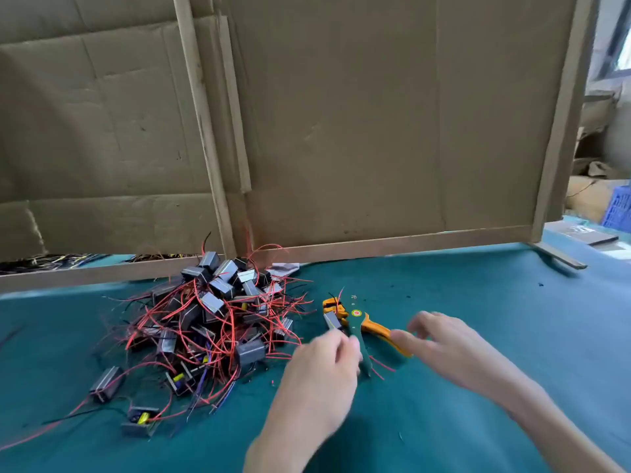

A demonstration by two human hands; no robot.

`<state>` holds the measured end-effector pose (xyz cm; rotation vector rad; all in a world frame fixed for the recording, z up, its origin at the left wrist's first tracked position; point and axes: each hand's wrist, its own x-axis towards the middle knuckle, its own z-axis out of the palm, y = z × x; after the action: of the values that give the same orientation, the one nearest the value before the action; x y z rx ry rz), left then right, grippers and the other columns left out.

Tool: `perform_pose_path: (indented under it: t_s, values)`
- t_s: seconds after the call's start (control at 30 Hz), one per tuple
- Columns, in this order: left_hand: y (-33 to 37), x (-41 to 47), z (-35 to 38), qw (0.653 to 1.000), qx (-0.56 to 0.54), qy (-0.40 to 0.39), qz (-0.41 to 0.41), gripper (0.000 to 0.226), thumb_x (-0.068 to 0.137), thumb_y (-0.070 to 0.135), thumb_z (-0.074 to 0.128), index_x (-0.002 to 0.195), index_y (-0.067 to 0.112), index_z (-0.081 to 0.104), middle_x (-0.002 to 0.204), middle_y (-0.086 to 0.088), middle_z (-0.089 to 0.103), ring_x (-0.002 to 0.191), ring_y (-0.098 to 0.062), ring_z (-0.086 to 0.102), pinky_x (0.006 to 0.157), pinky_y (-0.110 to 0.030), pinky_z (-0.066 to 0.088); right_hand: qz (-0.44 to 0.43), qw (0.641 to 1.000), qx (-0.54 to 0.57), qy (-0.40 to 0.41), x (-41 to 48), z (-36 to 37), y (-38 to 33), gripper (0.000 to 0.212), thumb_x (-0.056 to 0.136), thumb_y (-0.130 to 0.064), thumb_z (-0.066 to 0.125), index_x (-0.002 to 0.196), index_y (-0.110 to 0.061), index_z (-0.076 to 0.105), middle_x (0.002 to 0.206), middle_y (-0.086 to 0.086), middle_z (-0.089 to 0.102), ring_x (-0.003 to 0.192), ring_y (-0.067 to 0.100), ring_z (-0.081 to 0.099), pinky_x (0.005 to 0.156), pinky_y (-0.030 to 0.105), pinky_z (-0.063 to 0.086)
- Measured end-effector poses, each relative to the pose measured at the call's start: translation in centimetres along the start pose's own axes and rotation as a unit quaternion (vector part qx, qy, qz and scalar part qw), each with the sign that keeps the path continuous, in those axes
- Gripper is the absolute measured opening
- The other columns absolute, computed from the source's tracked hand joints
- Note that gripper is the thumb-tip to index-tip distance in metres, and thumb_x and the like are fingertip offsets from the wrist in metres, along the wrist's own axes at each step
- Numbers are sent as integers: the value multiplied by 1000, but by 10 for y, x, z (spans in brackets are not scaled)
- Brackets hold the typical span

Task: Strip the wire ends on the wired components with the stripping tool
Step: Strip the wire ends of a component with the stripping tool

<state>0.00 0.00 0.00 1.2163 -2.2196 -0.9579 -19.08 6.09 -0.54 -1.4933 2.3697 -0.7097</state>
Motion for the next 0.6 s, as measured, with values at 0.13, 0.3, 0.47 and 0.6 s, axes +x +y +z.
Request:
perform_pose_path:
  t_s: [0.13,0.3,0.47,0.6]
  values:
    - [10,77,8,974,211,77,-35,39,99,37,40,122,6,44,124,-15,52,113,-31,53,87,-38,44,60,990,-81,-103,58,25,-21,50,84,-55,57,61,-15,37,64,1,42,62,23,45,48,27,29]
    - [-24,105,31,970,221,102,-20,31,96,29,47,116,5,46,119,-14,58,111,-29,53,84,-36,45,24,985,-46,-167,81,29,-17,29,82,-28,63,68,-11,44,65,4,48,60,23,47,48,25,36]
    - [-39,105,6,986,111,113,52,9,95,13,49,103,10,51,101,-8,63,96,-26,60,72,-26,38,74,886,366,-275,74,24,-16,18,88,1,57,72,-5,54,59,8,49,49,18,50,53,30,53]
    - [-50,73,-18,983,-58,118,130,15,95,18,56,81,21,57,72,7,60,70,-13,56,66,-24,43,68,703,634,-315,54,27,-14,20,89,6,46,105,-3,54,95,25,61,91,47,66,78,55,58]
